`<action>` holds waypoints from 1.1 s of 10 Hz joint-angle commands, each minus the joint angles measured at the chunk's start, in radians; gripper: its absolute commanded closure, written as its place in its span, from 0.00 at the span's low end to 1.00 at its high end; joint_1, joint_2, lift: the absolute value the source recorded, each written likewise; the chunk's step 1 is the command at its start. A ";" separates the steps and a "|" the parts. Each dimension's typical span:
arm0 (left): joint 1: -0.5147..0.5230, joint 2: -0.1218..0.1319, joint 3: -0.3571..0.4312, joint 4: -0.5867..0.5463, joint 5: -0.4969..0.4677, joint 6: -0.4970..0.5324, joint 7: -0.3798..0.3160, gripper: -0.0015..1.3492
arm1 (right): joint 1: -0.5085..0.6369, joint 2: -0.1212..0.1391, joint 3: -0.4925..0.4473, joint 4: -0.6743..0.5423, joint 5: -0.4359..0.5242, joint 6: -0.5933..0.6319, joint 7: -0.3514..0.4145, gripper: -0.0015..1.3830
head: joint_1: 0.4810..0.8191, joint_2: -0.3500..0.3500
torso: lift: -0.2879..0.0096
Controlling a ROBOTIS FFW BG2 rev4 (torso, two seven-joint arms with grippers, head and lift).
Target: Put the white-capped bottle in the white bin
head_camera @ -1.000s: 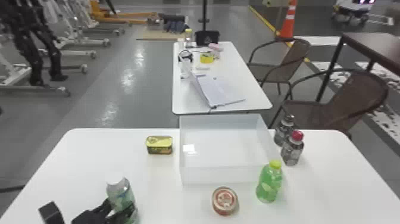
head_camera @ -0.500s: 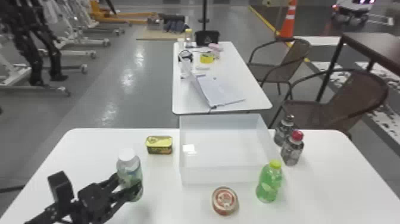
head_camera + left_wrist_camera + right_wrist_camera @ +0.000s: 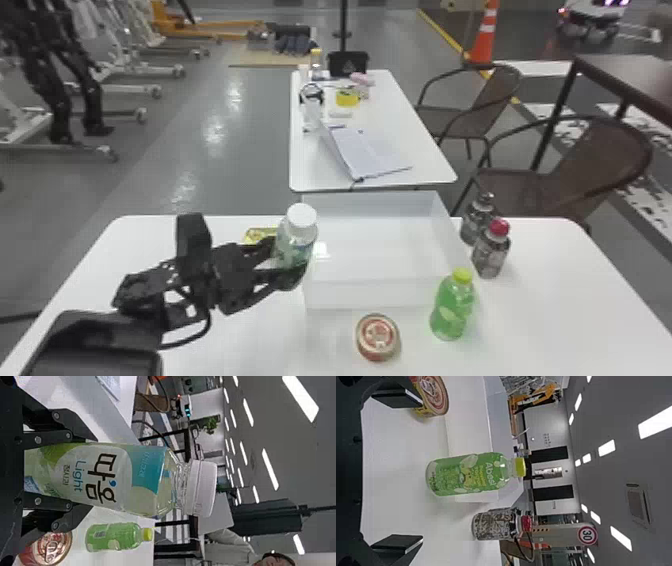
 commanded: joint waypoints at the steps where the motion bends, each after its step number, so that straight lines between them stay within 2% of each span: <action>1: -0.066 0.007 -0.058 0.001 -0.077 0.011 -0.003 0.61 | -0.007 -0.003 0.002 0.003 -0.002 -0.001 0.000 0.07 | 0.20 0.50 | 0.63; 4: -0.181 0.007 -0.121 0.064 -0.258 -0.002 -0.002 0.61 | -0.029 -0.003 0.005 0.009 0.000 -0.001 0.000 0.07 | 0.20 0.50 | 0.63; 5: -0.231 0.001 -0.156 0.136 -0.333 -0.002 0.012 0.61 | -0.035 -0.003 0.007 0.010 0.001 -0.001 0.000 0.07 | 0.20 0.50 | 0.63; 6: -0.277 -0.018 -0.179 0.228 -0.405 -0.025 0.020 0.61 | -0.038 -0.005 0.008 0.012 0.001 0.001 0.000 0.07 | 0.20 0.50 | 0.63; 8: -0.336 -0.018 -0.298 0.291 -0.543 0.010 0.025 0.61 | -0.043 -0.008 0.011 0.009 0.001 0.001 -0.010 0.07 | 0.20 0.50 | 0.63; 9: -0.366 -0.021 -0.374 0.323 -0.574 0.041 0.028 0.61 | -0.043 -0.017 0.014 0.006 -0.005 0.001 -0.016 0.07 | 0.20 0.50 | 0.63; 11: -0.380 -0.026 -0.393 0.322 -0.580 0.068 0.037 0.60 | -0.049 -0.051 0.045 0.007 -0.025 0.001 -0.046 0.07 | 0.20 0.50 | 0.63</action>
